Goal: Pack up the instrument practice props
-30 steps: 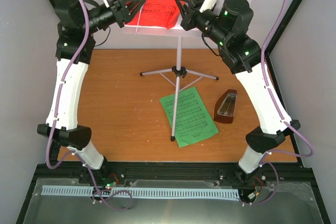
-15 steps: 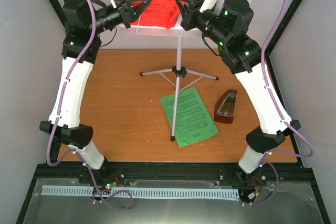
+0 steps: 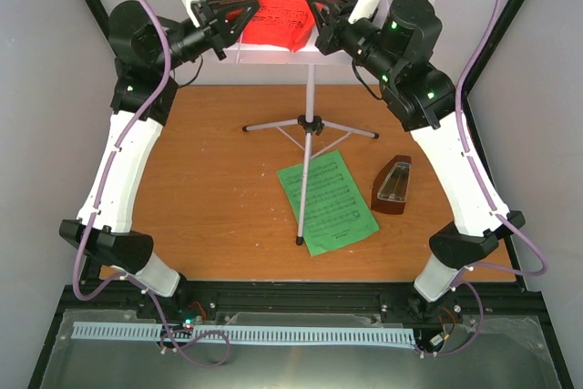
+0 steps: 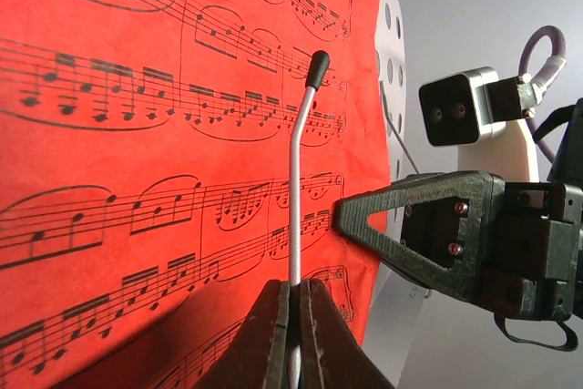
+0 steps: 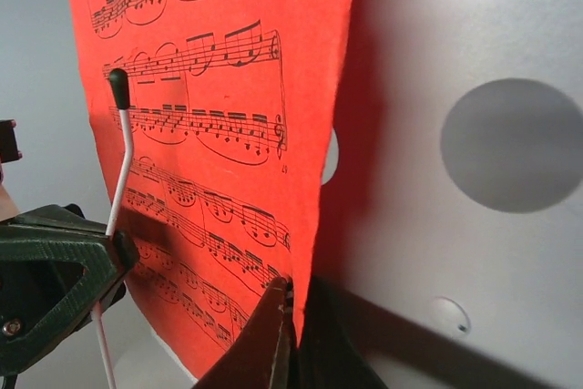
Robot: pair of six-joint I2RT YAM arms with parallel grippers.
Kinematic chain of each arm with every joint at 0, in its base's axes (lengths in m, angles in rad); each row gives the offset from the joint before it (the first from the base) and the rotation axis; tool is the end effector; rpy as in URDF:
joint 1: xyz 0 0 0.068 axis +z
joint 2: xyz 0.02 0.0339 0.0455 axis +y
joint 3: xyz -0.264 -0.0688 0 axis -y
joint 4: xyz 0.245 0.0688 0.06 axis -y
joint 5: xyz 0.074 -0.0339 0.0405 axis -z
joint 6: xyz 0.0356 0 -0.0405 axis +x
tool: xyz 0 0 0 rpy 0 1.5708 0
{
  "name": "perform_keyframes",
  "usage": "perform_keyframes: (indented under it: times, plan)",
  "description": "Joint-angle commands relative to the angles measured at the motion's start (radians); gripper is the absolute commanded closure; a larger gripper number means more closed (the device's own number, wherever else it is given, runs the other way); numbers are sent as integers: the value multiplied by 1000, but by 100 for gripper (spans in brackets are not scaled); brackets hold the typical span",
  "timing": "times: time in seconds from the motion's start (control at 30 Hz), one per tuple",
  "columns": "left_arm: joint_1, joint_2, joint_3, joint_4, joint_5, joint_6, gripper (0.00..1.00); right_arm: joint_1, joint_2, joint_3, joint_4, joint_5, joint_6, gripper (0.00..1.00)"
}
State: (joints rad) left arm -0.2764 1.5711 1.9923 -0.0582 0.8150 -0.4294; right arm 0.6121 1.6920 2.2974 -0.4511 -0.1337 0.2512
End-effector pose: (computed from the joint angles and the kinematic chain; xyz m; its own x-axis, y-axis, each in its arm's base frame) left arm 0.2923 -0.1098 0.5674 -0.0398 -0.2855 -0.9575 0.9075 0.3908 -0.1543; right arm 0.2651 0.1919 0.5811 -0.0465 0.2683 -0.9622 -0.6873 0.6904 0.2258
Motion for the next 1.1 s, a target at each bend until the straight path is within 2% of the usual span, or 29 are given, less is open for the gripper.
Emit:
perform_keyframes:
  times: [0.0,0.13,0.3,0.37,0.63,0.73,0.83,0.97,1.07]
  plan:
    - [-9,-39,-22,84,49,28,100,3,-36,-21,18,69,-15,97]
    - [-9,-38,-25,88,39,17,100,3,-76,-48,24,88,-31,97]
    - [-9,-45,-37,101,24,2,100,2,-201,-165,89,93,-78,97]
    - [-9,-46,-43,108,24,-5,100,2,-267,-195,80,134,-112,97]
    - [-9,-55,-72,120,-48,-48,100,1,-623,-480,122,346,-194,97]
    - [-9,-47,-69,125,-53,-70,100,1,-745,-589,123,373,-193,97]
    - [-9,-33,-59,117,-53,-80,91,0,-827,-662,94,310,-162,97]
    - [-9,-34,-60,106,-53,-75,72,2,-887,-717,-2,176,-105,97]
    - [-9,-45,-78,119,-24,-59,64,1,-911,-752,-74,53,-88,97]
